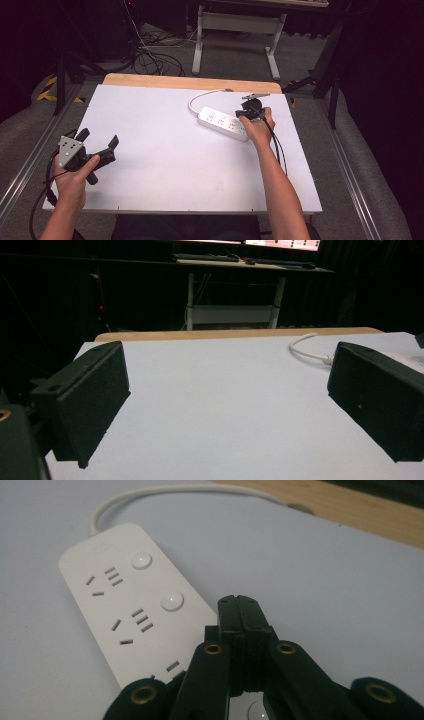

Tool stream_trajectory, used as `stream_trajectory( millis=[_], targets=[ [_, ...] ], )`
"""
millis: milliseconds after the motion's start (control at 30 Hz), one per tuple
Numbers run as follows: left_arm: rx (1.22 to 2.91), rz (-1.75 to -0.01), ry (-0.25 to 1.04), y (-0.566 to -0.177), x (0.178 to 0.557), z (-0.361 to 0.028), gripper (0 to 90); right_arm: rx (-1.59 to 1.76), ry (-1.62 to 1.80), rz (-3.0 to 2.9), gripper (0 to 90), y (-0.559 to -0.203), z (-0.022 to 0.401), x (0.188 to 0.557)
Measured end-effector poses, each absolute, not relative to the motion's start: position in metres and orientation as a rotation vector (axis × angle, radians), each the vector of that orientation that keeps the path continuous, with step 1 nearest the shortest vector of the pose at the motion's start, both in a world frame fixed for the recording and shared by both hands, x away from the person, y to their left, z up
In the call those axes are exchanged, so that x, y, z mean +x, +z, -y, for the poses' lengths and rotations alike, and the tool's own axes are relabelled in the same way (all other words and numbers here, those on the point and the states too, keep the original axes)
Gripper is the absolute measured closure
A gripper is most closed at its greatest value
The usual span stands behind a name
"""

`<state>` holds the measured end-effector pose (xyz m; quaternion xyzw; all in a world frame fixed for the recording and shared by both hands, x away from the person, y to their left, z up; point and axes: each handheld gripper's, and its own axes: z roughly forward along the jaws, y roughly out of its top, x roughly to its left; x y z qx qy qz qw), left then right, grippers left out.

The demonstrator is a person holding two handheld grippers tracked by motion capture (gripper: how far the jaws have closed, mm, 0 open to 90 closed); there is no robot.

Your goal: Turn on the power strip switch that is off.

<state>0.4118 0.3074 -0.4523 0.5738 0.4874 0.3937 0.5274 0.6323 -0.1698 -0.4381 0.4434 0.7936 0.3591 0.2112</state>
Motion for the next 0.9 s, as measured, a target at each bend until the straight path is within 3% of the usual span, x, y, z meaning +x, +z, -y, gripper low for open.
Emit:
stream_trajectory(
  millis=[533, 900],
  targets=[
    [1.375, -1.163, 0.942, -0.452, 0.410, -0.307, 3.9, 1.131, 1.198, -2.120, 90.0, -0.408, 0.188, 0.597],
    [1.376, -1.167, 0.941, -0.452, 0.411, -0.307, 3.9, 1.106, 1.308, -2.076, 90.0, -0.407, 0.206, 0.567]
  ],
)
